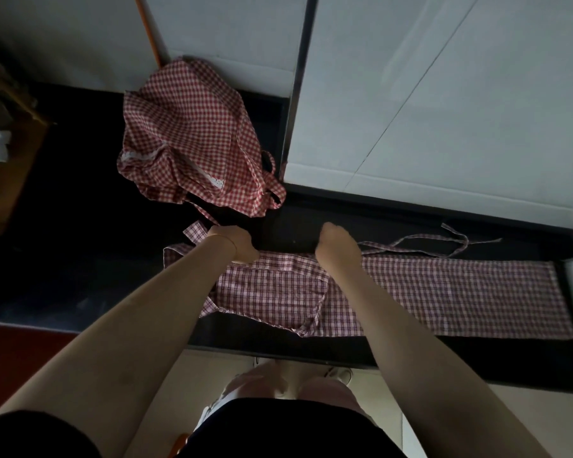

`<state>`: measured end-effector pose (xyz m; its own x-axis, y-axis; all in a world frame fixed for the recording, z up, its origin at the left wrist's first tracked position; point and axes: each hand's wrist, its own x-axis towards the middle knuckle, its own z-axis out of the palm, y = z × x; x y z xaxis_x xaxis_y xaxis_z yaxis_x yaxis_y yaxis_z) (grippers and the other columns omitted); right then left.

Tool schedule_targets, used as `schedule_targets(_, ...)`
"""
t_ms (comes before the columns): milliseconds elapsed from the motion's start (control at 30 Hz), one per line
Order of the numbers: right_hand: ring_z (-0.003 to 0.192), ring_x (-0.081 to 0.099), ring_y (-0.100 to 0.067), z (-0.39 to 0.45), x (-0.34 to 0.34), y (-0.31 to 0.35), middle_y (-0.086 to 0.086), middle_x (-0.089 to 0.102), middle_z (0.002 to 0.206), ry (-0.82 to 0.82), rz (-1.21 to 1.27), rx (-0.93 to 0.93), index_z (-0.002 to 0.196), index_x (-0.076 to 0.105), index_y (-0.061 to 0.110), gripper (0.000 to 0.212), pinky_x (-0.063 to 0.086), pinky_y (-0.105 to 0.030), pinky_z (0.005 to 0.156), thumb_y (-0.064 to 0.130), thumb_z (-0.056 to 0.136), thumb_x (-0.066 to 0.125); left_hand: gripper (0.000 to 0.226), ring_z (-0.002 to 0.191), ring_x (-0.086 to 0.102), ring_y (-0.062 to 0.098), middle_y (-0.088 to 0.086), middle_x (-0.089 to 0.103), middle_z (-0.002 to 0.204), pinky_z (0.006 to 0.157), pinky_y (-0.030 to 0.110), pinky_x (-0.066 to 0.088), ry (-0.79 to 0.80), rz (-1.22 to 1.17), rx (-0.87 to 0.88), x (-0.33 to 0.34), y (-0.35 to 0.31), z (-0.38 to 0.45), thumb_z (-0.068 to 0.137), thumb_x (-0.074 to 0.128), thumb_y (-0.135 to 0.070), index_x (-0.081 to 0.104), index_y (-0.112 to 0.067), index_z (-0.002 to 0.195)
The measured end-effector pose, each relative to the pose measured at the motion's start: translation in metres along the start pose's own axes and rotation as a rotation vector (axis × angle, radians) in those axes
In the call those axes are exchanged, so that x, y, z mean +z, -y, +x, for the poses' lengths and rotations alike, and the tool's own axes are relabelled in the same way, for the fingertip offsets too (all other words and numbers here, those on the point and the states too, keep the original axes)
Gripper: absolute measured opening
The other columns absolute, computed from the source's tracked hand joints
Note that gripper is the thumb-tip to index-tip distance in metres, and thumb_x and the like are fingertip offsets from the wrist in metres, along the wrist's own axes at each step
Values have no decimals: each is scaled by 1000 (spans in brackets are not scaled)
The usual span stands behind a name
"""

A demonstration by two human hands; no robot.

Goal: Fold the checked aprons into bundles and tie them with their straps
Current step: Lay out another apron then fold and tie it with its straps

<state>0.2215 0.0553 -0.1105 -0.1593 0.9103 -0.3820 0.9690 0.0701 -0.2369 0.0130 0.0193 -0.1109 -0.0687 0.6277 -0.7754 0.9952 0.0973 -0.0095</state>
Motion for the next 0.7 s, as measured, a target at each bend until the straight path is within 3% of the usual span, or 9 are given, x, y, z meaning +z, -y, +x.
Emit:
schedule_targets(133, 82, 60, -19, -15, -12, -41, -5, 62, 94, 131, -159, 235, 109, 61, 10, 15, 52, -32, 74, 18, 99, 52, 41, 101, 60, 23, 2, 63, 108, 87, 35, 51, -63, -45, 71, 3, -14, -4, 98, 43, -42, 65, -11, 112)
schedule_targets(267, 85, 62, -17, -29, 2, -64, -4, 59, 97, 376, -196, 221, 130, 53, 10, 41, 52, -30, 73, 22, 93, 63, 44, 103, 59, 23, 4, 63, 116, 95, 40, 49, -69, -69, 108, 11, -37, -5, 98, 40, -48, 63, -15, 118)
schedule_targets(300, 95, 62, -19, -31, 6, -70, -6, 58, 110, 408, -149, 211, 139, 44, 9, 59, 52, -31, 75, 24, 88, 69, 43, 104, 59, 23, 4, 62, 117, 99, 41, 46, -79, -79, 105, 13, -43, -5, 99, 39, -47, 62, -15, 118)
schedule_targets(367, 126, 51, -29, -34, 10, -82, -14, 43, 144, 429, -82, 197, 152, 24, 10, 96, 49, -40, 98, 38, 79, 79, 39, 107, 57, 24, 4, 62, 119, 106, 43, 37, -113, -95, 95, 19, -53, -6, 100, 36, -42, 60, -16, 117)
schedule_targets(433, 143, 33, -32, -37, 8, -102, -15, 26, 158, 404, -82, 195, 156, 16, 11, 113, 36, -46, 114, 51, 73, 81, 37, 113, 55, 25, 4, 61, 123, 112, 46, 27, -141, -87, 75, 23, -64, -6, 102, 33, -37, 59, -16, 119)
schedule_targets(567, 144, 31, -33, -37, 6, -136, -16, 27, 157, 347, -89, 229, 155, 17, 10, 116, 32, -47, 116, 53, 69, 83, 38, 117, 53, 24, 0, 58, 126, 113, 52, 24, -184, -10, 50, 25, -75, -14, 106, 28, -30, 60, -16, 121)
schedule_targets(700, 137, 39, -33, -28, 0, -153, -16, 37, 149, 331, -78, 257, 150, 25, 10, 114, 36, -46, 113, 53, 65, 86, 39, 125, 50, 21, -5, 53, 135, 111, 47, 30, -222, 0, 42, 25, -64, -23, 108, 26, -34, 52, -26, 136)
